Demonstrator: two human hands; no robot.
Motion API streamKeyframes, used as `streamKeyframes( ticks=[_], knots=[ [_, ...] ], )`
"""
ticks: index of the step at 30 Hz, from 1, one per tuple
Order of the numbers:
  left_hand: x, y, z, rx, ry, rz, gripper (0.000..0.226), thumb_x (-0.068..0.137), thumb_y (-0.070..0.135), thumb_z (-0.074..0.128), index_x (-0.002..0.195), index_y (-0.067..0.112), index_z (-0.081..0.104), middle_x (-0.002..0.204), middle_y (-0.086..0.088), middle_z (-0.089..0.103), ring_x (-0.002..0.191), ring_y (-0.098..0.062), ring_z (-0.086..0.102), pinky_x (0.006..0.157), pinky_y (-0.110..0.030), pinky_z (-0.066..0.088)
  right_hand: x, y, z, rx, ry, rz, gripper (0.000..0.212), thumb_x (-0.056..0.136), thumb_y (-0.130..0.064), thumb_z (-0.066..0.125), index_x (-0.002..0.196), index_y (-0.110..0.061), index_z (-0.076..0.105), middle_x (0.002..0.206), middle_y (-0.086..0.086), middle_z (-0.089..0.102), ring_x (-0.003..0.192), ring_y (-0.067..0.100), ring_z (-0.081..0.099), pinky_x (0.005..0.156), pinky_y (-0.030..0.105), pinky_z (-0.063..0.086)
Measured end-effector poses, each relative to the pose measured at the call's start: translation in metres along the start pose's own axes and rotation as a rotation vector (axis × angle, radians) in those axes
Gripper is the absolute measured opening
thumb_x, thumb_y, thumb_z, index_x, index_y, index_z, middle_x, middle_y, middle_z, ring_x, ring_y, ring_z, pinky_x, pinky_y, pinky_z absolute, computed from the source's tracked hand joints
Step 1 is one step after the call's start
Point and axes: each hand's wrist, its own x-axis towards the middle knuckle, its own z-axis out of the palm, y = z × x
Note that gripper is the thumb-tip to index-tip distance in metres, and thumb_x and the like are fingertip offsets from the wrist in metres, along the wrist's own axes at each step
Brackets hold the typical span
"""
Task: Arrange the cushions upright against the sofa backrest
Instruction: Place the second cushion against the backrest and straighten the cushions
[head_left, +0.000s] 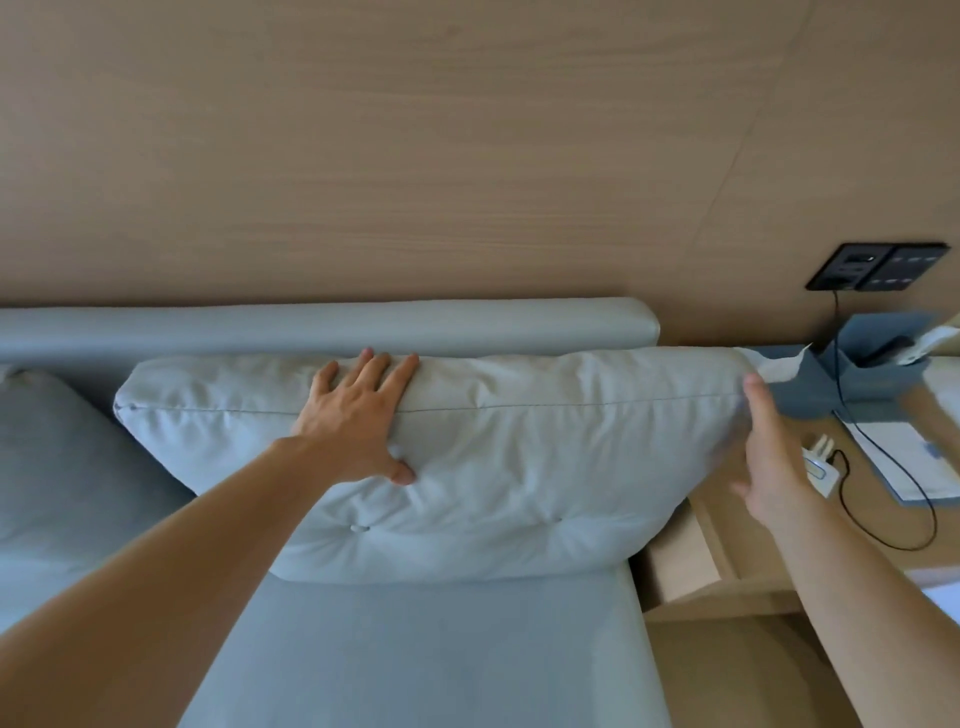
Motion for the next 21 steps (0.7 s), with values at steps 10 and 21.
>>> streamKeyframes(
  ticks=[10, 21],
  knots=[
    [-0.009, -0.001, -0.008, 0.033, 0.093, -0.04, 0.117, 0.053, 0.07, 0.086, 0.15, 0.033, 0.032, 0.12, 0.002, 0.058, 0.12, -0.025, 0.055, 0.111, -0.047, 0.03, -0.006, 0.004, 0.024, 0.071, -0.295, 0.081, 0.1, 0.065, -0.089, 0.067, 0.151, -0.044, 0.042, 0.155, -0.006, 0.049, 0.139, 0.027, 0.048, 0.111, 0.071, 0.036],
    [-0.02, -0.065, 0.008, -0.003, 0.136, -0.093, 0.114, 0.051, 0.058, 0.093, 0.148, 0.029, 0.041, 0.128, -0.007, 0.06, 0.124, -0.032, 0.053, 0.117, -0.045, 0.026, -0.025, 0.013, 0.081, 0.119, -0.289, 0.094, 0.08, 0.079, -0.076, 0.066, 0.148, -0.041, 0.046, 0.132, -0.008, 0.055, 0.132, 0.029, 0.049, 0.105, 0.073, 0.041]
  ],
)
